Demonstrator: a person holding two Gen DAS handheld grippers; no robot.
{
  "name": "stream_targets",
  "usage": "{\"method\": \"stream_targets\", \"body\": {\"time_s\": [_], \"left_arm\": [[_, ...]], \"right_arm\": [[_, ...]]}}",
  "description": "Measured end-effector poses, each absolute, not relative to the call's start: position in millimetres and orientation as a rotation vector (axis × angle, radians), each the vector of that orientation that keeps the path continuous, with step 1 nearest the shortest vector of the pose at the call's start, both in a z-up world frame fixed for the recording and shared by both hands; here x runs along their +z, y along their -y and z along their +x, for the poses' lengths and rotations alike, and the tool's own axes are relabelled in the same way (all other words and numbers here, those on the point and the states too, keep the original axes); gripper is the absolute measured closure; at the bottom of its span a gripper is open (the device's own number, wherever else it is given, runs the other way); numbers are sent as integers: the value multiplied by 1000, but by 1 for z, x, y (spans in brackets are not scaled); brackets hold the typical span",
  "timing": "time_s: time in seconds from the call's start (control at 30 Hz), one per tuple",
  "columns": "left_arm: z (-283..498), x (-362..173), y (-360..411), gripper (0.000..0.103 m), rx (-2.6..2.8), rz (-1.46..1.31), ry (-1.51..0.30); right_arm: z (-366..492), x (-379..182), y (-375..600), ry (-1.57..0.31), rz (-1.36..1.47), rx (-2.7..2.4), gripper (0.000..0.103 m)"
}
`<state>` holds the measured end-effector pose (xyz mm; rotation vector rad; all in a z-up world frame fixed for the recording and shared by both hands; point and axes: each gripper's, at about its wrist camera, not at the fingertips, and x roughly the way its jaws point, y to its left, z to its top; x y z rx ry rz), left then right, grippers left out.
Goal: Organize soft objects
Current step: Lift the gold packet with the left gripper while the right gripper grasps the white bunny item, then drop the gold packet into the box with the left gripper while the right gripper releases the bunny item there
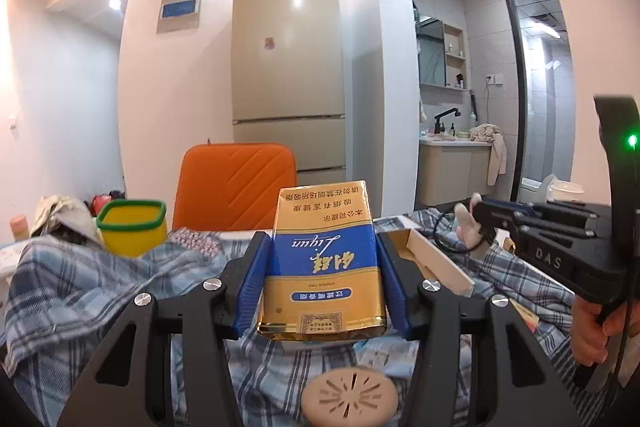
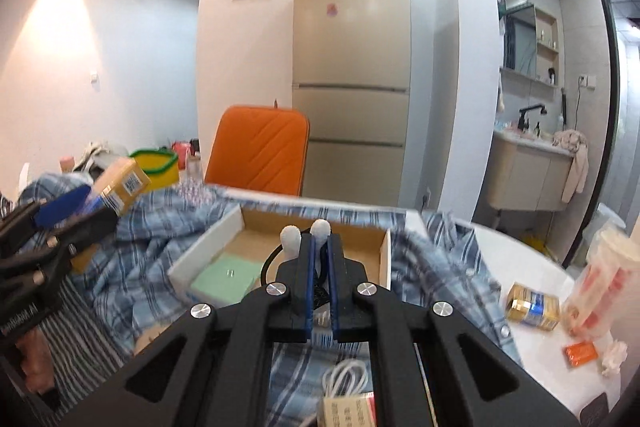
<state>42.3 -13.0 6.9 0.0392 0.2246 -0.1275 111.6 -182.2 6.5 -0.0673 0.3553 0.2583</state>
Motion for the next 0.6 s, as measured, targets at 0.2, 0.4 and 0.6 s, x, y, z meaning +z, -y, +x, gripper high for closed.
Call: {"method": "stream_targets", "body": {"time_s": [0.2, 0.4, 0.6], "left_arm": [[72, 19, 11, 52, -113, 23, -183], [106, 10, 12, 52, -91, 5, -232], [119, -14, 26, 52, -104, 75, -340]], "right_arm": [[133, 16, 176, -327, -48, 228, 97], [166, -6, 173, -435, -38, 201, 97], [192, -42, 177, -620, -18, 205, 97]]}}
